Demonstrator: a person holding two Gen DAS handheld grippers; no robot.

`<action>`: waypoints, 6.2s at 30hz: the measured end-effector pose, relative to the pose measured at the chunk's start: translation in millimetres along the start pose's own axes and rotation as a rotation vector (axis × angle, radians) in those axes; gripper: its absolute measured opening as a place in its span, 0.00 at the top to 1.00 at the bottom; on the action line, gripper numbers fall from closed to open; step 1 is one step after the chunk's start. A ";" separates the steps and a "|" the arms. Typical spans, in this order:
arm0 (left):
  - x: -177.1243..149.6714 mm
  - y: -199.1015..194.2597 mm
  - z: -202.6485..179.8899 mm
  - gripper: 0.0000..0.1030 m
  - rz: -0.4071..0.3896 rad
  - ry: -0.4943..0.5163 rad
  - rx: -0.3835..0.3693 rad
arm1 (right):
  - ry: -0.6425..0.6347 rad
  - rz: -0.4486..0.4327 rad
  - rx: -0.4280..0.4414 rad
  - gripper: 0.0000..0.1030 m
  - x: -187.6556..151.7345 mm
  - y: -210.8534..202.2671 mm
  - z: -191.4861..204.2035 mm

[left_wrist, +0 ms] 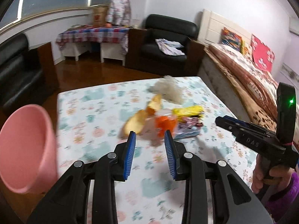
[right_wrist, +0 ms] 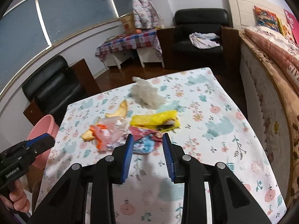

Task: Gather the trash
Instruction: 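Move both grippers back over the trash on the table, then grasp the clear plastic bag with the left gripper while the right gripper grasps the bubble wrap, then lift both held items and carry them toward the pink bucket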

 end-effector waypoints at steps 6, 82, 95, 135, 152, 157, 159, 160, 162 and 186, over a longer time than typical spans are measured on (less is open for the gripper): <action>5.8 41.9 -11.2 0.69 0.053 -0.021 -0.008 | 0.016 0.019 0.001 0.70 1.0 8.2 -17.8; -15.2 5.3 34.3 0.84 -0.048 -0.170 0.073 | -0.045 0.074 0.023 0.78 88.5 118.6 30.5; -16.0 -21.1 18.4 0.84 -0.116 -0.139 0.101 | 0.013 0.001 0.119 0.78 52.4 13.0 42.9; -40.5 -61.8 42.2 0.84 -0.167 -0.229 0.207 | -0.053 0.019 0.171 0.77 -11.6 -39.1 102.9; -41.8 -75.5 62.8 0.84 -0.208 -0.272 0.233 | -0.092 0.030 0.175 0.77 -13.3 -30.2 124.5; -42.4 -78.0 69.1 0.84 -0.217 -0.283 0.240 | -0.102 0.034 0.176 0.77 -12.5 -27.0 131.8; -42.2 -79.6 71.7 0.84 -0.221 -0.289 0.242 | -0.104 0.036 0.177 0.77 -12.3 -25.5 133.5; -42.0 -79.9 72.4 0.84 -0.221 -0.291 0.244 | -0.107 0.038 0.178 0.77 -12.1 -24.5 135.0; -41.8 -80.9 75.6 0.84 -0.225 -0.296 0.246 | -0.111 0.038 0.179 0.77 -12.5 -23.8 137.7; -42.6 -107.1 114.1 0.84 -0.281 -0.355 0.344 | -0.220 0.019 0.241 0.77 -5.9 -19.1 204.4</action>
Point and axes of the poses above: each gripper's, at about its wrist camera, not at the fingertips, and y roughly the way its jaws point, z to its left, x to its top, the point moved 3 cm from there along y, roughly the way its jaws point, and after that the axes turned 9 degrees about -x, right-handed, at the moved point
